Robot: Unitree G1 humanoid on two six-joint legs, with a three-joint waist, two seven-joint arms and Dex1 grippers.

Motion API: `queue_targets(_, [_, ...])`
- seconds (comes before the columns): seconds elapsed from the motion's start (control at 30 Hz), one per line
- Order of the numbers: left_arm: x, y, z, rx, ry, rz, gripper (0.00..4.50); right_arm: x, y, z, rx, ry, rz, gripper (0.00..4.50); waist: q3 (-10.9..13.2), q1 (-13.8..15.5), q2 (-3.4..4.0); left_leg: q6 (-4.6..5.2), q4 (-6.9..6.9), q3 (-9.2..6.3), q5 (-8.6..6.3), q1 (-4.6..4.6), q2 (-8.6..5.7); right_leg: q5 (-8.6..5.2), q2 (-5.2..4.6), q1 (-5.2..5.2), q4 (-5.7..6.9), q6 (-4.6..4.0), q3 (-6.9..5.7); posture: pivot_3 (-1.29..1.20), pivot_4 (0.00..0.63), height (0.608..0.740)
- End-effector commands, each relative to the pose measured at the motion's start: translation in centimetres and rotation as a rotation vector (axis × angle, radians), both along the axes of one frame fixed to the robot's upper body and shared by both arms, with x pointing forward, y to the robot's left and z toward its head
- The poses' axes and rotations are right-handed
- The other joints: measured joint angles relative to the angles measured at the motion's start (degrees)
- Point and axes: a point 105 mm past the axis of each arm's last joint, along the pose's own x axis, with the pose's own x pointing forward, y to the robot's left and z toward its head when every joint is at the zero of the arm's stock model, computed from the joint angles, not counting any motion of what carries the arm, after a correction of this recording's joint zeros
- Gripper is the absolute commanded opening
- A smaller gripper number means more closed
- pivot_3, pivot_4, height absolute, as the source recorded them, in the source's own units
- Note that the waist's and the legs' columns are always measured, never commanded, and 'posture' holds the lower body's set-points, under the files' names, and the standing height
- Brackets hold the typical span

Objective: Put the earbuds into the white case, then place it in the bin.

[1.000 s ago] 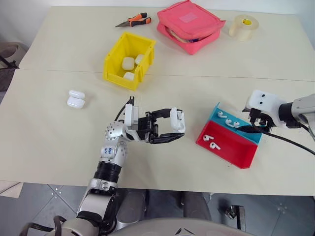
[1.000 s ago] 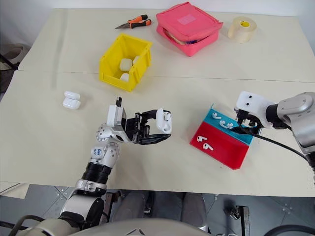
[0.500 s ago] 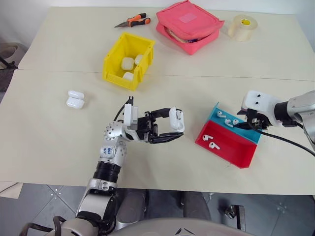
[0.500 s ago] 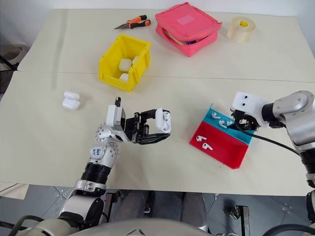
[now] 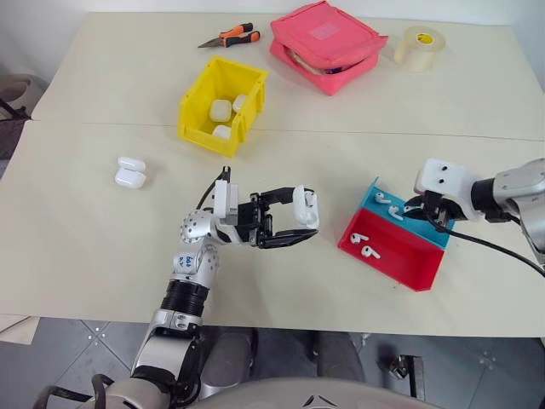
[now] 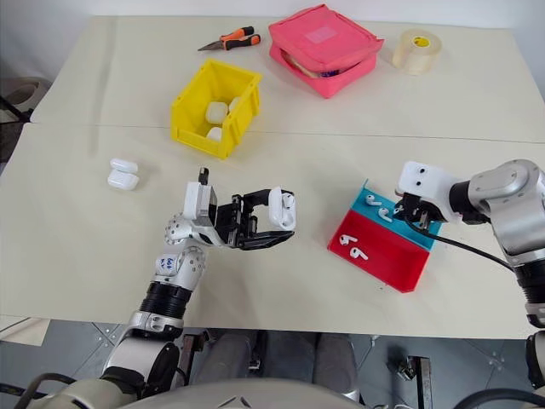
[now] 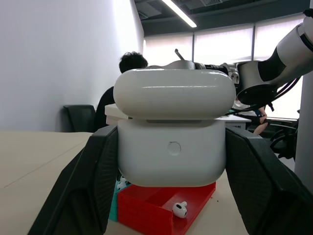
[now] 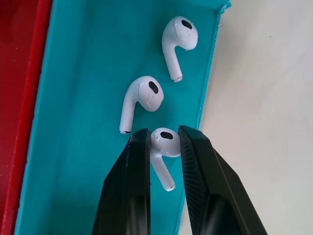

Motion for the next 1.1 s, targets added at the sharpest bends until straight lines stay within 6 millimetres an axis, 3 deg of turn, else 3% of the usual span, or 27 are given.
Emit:
queue_targets(0.03, [0.0, -0.4, 0.9, -0.011, -0.039, -0.027, 2.81, -0.2, -0.2, 2.5, 0.048, -0.096, -0.015, 0.63, 0.0, 0.1, 0.01, 0.0, 0.0, 0.0, 0.0, -0.01, 0.0, 0.0, 0.0, 0.0, 0.0, 0.0, 0.0, 0.0, 0.15, 0.74])
queue_targets(0.13, [0.2, -0.6, 1.1, -0.014, -0.043, -0.035, 2.81, -0.8, 0.4, 4.4, 0.146, -0.153, -0.021, 0.63, 0.0, 0.1, 0.01, 0.0, 0.0, 0.0, 0.0, -0.09, -0.02, 0.0, -0.01, -0.07, 0.0, 0.01, 0.0, 0.0, 0.15, 0.74])
queue_targets(0.3, [0.6, -1.1, 1.6, -0.017, -0.047, -0.054, 2.81, -2.7, 3.6, 6.8, 0.517, -0.198, -0.011, 0.63, 0.0, 0.1, 0.0, 0.0, -0.01, 0.0, 0.0, -0.11, 0.0, 0.0, 0.0, -0.09, 0.02, 0.01, -0.03, 0.0, 0.15, 0.74])
queue_targets(0.53, [0.7, -1.3, 1.9, -0.016, -0.034, -0.07, 2.81, -5.7, 8.3, 8.3, 1.118, -0.172, 0.014, 0.63, 0.0, 0.1, 0.01, -0.01, 0.0, -0.07, 0.01, -0.1, -0.01, 0.0, 0.0, -0.16, 0.14, 0.0, -0.01, 0.0, 0.15, 0.74])
queue_targets(0.67, [0.7, -1.6, 2.4, -0.028, -0.019, -0.083, 2.81, -6.8, 10.3, 8.7, 1.344, -0.116, 0.02, 0.63, 0.0, 0.1, 0.02, -0.01, 0.01, -0.06, 0.01, -0.09, -0.03, 0.01, 0.0, -0.18, 0.19, 0.0, 0.03, 0.0, 0.15, 0.74])
queue_targets(0.87, [0.7, -1.8, 2.8, -0.028, -0.014, -0.09, 2.81, -9.0, 12.7, 9.7, 1.559, -0.01, 0.104, 0.63, 0.0, -0.1, 0.04, -0.01, 0.01, -0.03, 0.01, -0.09, -0.06, 0.0, 0.0, -0.22, 0.22, 0.0, 0.06, 0.0, 0.15, 0.74])
queue_targets(1.1, [0.7, -2.2, 3.2, -0.036, -0.009, -0.093, 2.81, -9.1, 14.5, 8.4, 1.613, 0.048, 0.076, 0.63, 0.0, -0.2, 0.04, 0.0, 0.0, 0.04, 0.01, -0.06, -0.05, 0.0, 0.01, -0.24, 0.26, 0.0, 0.07, 0.0, 0.15, 0.74])
